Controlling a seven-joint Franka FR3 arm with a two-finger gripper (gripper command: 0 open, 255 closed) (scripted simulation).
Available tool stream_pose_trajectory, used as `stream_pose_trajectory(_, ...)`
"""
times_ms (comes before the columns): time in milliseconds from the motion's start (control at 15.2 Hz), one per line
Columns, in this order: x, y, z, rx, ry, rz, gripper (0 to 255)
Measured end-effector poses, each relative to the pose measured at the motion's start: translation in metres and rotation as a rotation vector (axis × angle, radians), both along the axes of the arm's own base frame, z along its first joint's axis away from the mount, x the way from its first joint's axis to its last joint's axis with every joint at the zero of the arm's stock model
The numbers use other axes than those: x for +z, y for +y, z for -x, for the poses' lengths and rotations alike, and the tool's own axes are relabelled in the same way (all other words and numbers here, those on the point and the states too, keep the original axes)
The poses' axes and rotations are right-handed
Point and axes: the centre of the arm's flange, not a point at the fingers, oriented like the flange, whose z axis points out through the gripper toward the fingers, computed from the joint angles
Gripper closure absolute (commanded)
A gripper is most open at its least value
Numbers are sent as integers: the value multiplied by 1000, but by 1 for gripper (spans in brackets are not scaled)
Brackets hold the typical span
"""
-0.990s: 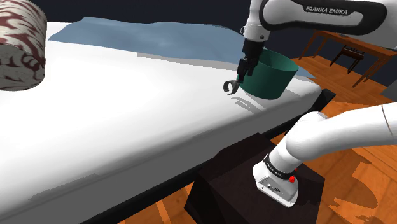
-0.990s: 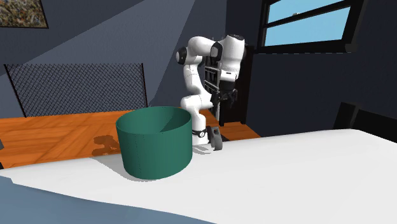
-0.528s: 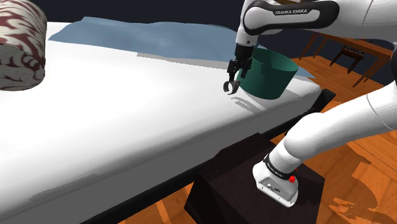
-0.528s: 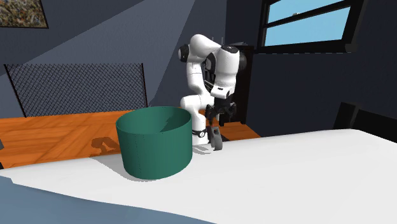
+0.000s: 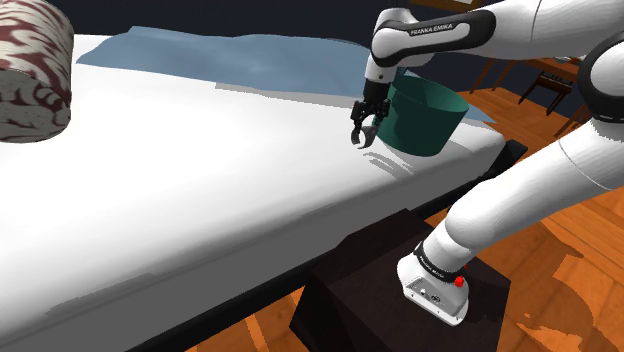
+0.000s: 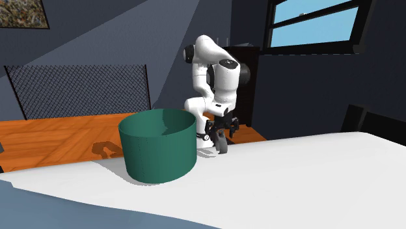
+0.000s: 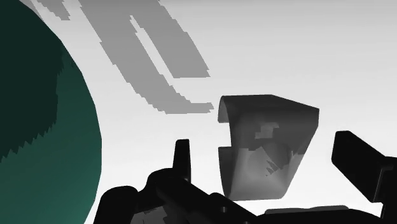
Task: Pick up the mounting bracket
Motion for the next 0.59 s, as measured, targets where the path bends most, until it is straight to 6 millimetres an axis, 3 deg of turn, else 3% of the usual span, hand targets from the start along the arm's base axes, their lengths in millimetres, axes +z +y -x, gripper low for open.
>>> stream_pose_trajectory(198, -14, -1, -1, -1, 0, 0, 0)
stream_pose_trajectory(264, -16, -1, 0, -1, 0, 0, 255)
stream_pose_trajectory(594, -18, 0, 0, 0, -2, 0, 255)
